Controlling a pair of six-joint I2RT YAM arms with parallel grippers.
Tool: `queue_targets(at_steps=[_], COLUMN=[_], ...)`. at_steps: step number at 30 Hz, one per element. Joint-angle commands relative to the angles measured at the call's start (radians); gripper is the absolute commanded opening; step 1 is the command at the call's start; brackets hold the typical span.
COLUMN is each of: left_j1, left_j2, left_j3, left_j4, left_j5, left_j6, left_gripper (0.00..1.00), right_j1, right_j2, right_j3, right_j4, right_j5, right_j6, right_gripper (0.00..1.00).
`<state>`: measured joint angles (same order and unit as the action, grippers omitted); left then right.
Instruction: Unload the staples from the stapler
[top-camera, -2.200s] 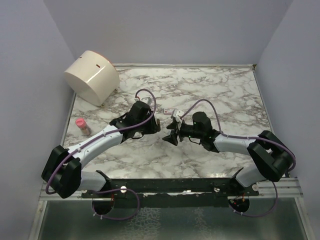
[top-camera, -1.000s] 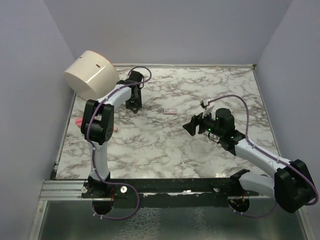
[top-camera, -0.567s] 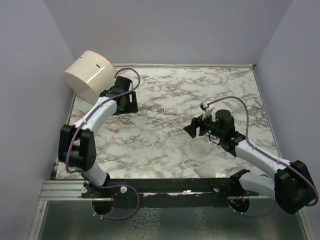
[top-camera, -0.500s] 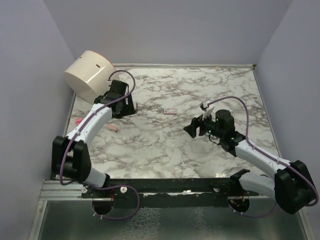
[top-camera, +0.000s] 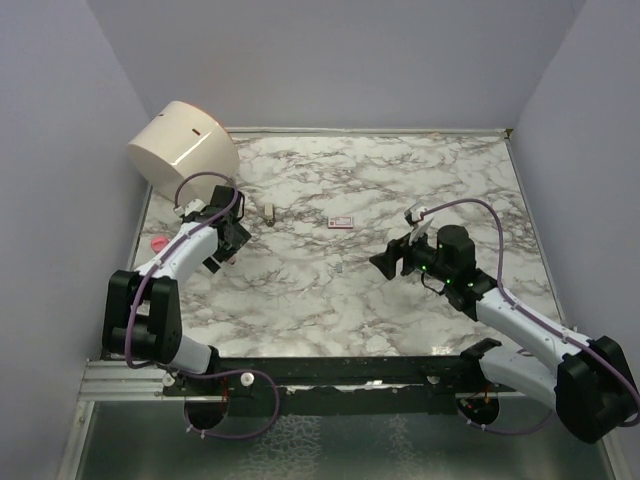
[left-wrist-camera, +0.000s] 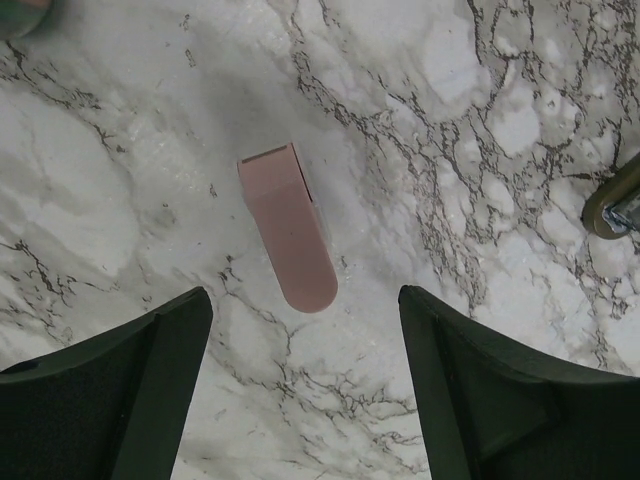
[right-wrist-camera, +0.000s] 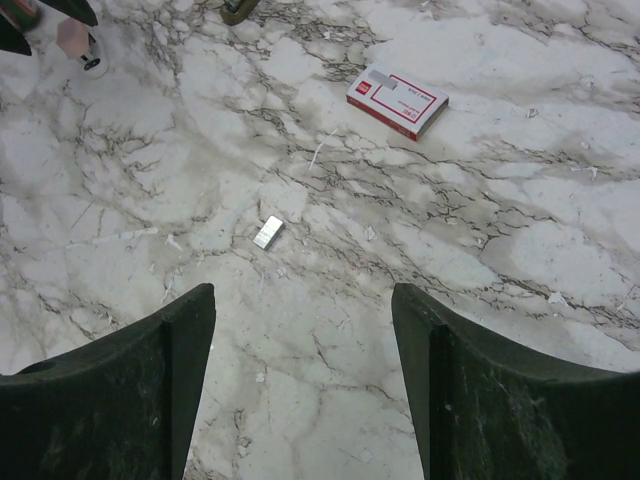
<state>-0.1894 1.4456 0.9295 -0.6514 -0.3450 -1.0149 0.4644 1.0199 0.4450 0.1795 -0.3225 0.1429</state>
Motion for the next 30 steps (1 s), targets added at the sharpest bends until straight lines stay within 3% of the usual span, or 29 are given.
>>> queue_targets(at_steps=[1, 11, 20, 28, 30], left_j1=[0.017, 0.026, 0.027, 0.038, 0.046], left_j2=[0.039, 0.101, 0.111, 0.127, 0.13], left_j3=[0.013, 0.032, 0.028, 0.029, 0.023], left_j4=[0.011, -0.012, -0.015, 0.002, 0.005], left_j5=[-0.033, -0.021, -0.021, -0.014, 0.002], left_j6=[-0.18, -0.22, -0.186, -0.141, -0.133], left_gripper=[0.76, 0.59, 0.58, 0.47, 0.4], right_j1=[-0.001, -0.001, -0.001, -0.001, -0.001], right_j2=[-0.016, -0.013, -0.005, -0.008, -0.01], right_j3=[-0.005, -0.006, -0.005, -0.01, -0.013], right_j4=[0.015, 0.02, 0.019, 0.021, 0.022], right_j5=[0.001, 0.0, 0.005, 0.012, 0.013], right_j6=[-0.017, -0.017, -0.022, -0.025, -0.032], right_gripper=[0.71, 0.71, 0.71, 0.71, 0.71])
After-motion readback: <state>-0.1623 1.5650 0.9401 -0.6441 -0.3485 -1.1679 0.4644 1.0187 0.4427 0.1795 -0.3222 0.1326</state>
